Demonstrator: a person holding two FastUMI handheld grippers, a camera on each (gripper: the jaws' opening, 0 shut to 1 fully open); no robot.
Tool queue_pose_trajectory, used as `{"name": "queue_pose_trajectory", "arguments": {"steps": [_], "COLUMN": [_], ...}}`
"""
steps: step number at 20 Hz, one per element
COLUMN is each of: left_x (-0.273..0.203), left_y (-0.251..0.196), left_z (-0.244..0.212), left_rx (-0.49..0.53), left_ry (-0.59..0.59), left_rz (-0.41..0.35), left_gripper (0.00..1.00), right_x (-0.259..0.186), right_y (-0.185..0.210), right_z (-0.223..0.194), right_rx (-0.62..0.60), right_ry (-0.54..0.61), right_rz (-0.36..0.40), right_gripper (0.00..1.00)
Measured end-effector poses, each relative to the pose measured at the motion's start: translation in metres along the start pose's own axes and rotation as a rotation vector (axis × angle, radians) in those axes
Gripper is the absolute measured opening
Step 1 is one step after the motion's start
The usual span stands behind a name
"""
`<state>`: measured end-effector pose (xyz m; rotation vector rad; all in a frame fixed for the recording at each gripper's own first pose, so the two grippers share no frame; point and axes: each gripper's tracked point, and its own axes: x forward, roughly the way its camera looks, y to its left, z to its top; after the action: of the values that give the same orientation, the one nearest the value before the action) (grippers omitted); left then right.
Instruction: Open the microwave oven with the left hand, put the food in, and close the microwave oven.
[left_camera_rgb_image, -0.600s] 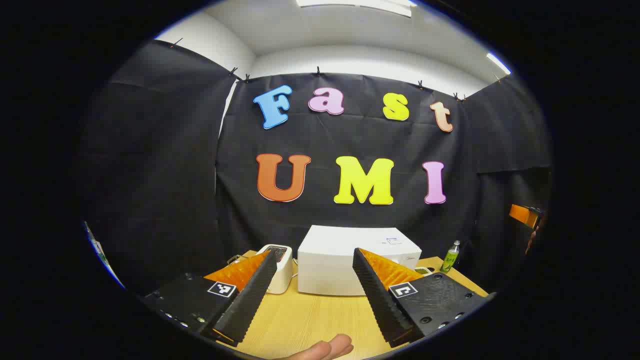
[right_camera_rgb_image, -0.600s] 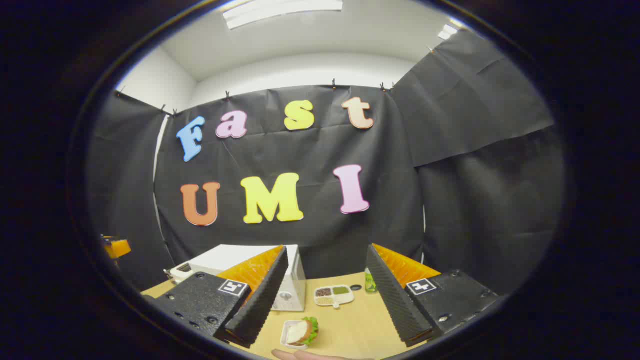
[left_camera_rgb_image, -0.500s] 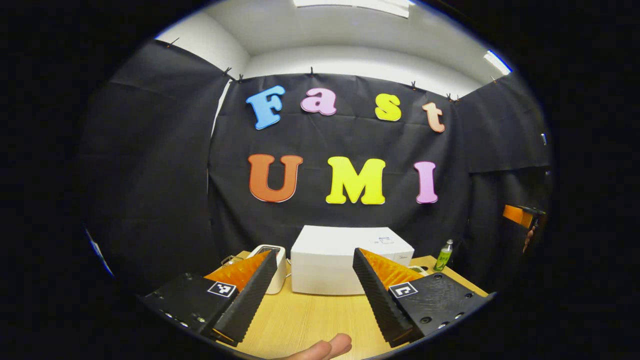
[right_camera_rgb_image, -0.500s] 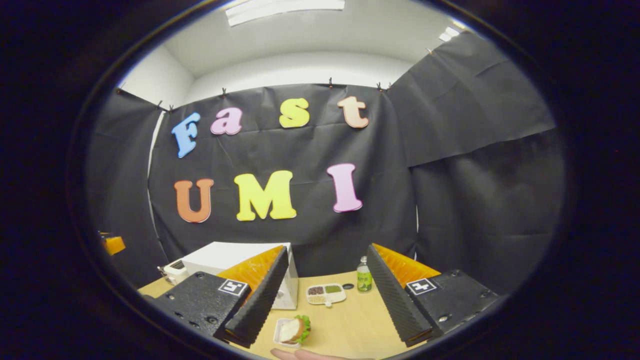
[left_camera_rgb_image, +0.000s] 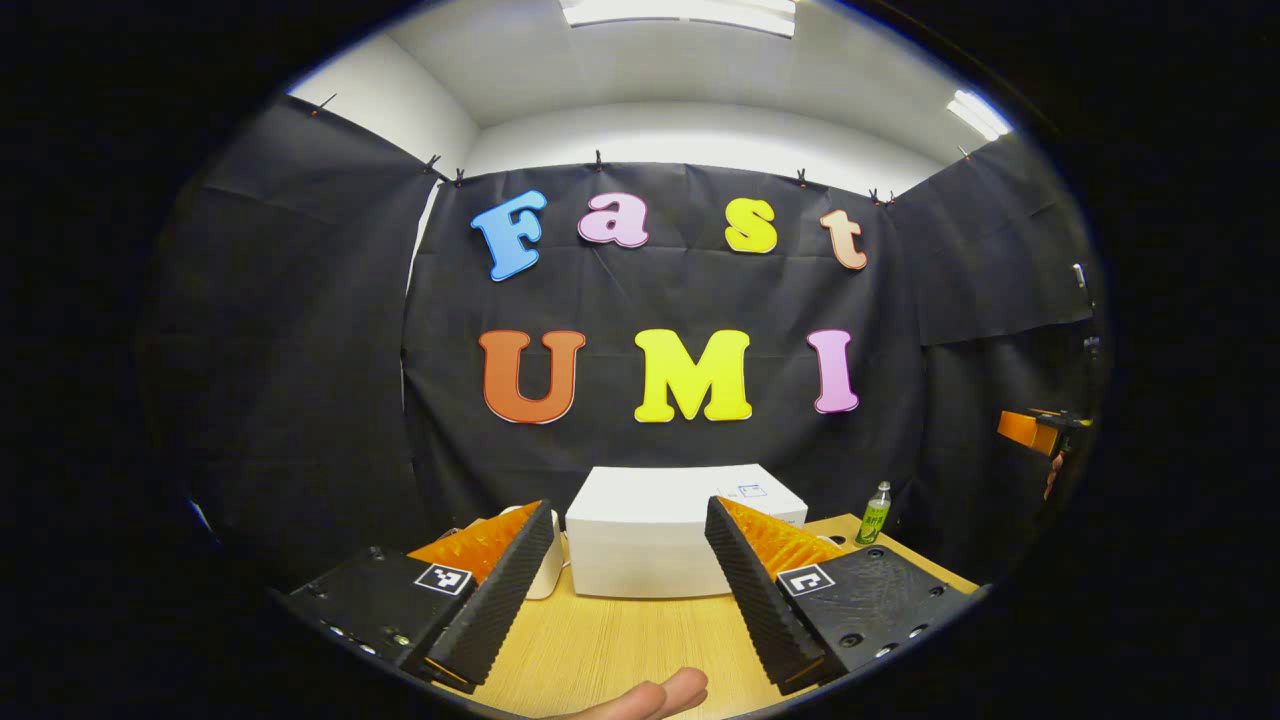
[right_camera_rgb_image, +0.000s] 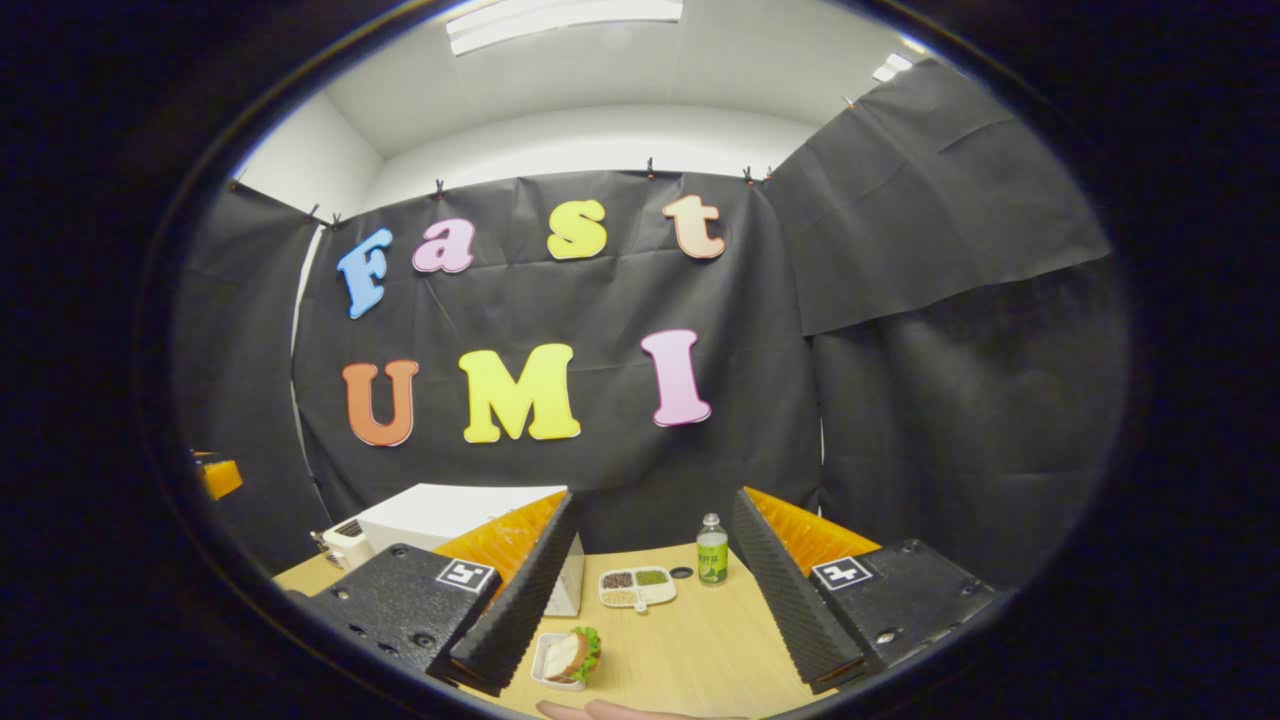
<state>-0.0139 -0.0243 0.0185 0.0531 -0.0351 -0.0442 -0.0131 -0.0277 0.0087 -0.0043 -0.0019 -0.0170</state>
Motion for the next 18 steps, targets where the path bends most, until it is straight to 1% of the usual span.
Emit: {"name": "queue_pose_trajectory", "arguments": {"steps": [3,8,9,10,11,12,14,16,18], "left_x": [0.009,0.037,0.044,0.054,0.064,0.073,0.09,0.108,0.125], "left_y": [-0.006,-0.029,-0.032,-0.036,-0.042,-0.05,-0.074,-0.103,-0.132], "left_z": [-0.001,-0.008,-0.009,-0.011,-0.019,-0.031,-0.052,-0.076,-0.1], "left_rx": [-0.015,-0.095,-0.104,-0.102,-0.093,-0.085,-0.09,-0.123,-0.134], "left_ry": [0.006,0.009,-0.001,-0.003,0.006,0.033,0.079,0.122,0.162], "left_rz": [-0.001,-0.046,-0.04,-0.029,-0.026,-0.023,-0.043,-0.084,-0.137], "left_gripper": [0.95,0.95,0.95,0.95,0.95,0.95,0.95,0.95,0.95], "right_x": [-0.007,-0.018,-0.02,-0.023,-0.026,-0.029,-0.036,-0.039,-0.041], "right_y": [0.001,-0.003,-0.004,-0.007,-0.01,-0.012,-0.014,-0.023,-0.027], "right_z": [0.005,0.001,0.001,0.002,0.006,0.007,0.01,0.011,0.014], "right_rx": [-0.006,-0.001,-0.009,-0.015,-0.018,-0.021,-0.032,-0.045,-0.056], "right_ry": [-0.011,-0.026,-0.028,-0.036,-0.052,-0.065,-0.088,-0.102,-0.118], "right_rz": [0.022,0.046,0.052,0.054,0.054,0.058,0.071,0.053,0.04], "right_gripper": [1.0,1.0,0.91,0.91,1.0,1.0,1.0,1.0,1.0]}}
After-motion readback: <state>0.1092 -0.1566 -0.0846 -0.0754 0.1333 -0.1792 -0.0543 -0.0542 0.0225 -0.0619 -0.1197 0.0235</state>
